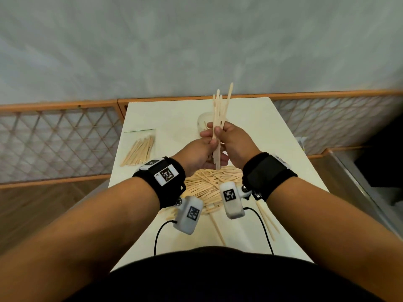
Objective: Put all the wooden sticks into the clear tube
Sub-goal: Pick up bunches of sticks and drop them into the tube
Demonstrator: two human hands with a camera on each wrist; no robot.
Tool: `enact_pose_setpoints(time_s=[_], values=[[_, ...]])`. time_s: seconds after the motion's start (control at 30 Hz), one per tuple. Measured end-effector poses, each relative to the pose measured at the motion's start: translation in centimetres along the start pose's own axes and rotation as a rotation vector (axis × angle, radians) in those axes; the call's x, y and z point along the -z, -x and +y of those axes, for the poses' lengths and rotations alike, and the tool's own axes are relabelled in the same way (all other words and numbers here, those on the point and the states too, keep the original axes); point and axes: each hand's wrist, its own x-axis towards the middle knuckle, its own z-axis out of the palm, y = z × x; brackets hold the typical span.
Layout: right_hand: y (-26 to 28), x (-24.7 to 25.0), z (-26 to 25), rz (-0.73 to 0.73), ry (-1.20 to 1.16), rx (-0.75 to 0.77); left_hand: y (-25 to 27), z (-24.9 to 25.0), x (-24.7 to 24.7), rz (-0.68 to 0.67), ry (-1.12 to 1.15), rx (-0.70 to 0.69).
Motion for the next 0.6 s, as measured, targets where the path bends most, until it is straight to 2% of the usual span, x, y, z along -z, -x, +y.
enact_pose_setpoints(time_s=[0.1,0.17,0.23,0.3,0.47,0.6], values=[[-0.4,0.1,-1.1,0.056,0.062,0.073,-0.2,0.0,-0.2,-0.038,0.141,0.074],[-0.8,0.0,-2.0,0.094,0.038,0.152,-0.5,0.1,-0.1,-0.002,0.329,0.146],[-1.1,-0.1,-2.8,0.086,0.002,0.207,-0.8,0.4,-0.1,0.053,0.565,0.218],[-1.0,-0.1,-3.3,0.041,-0.027,0.211,-1.1,0.7,-0.1,0.081,0.707,0.259],[-0.3,-0.1,-3.4,-0.016,-0.046,0.223,-1.0,1.1,-0.5,0.159,0.719,0.288],[-0.1,-0.1,-3.5,-0.026,-0.013,0.223,-0.9,1.0,-0.9,0.163,0.708,0.304]])
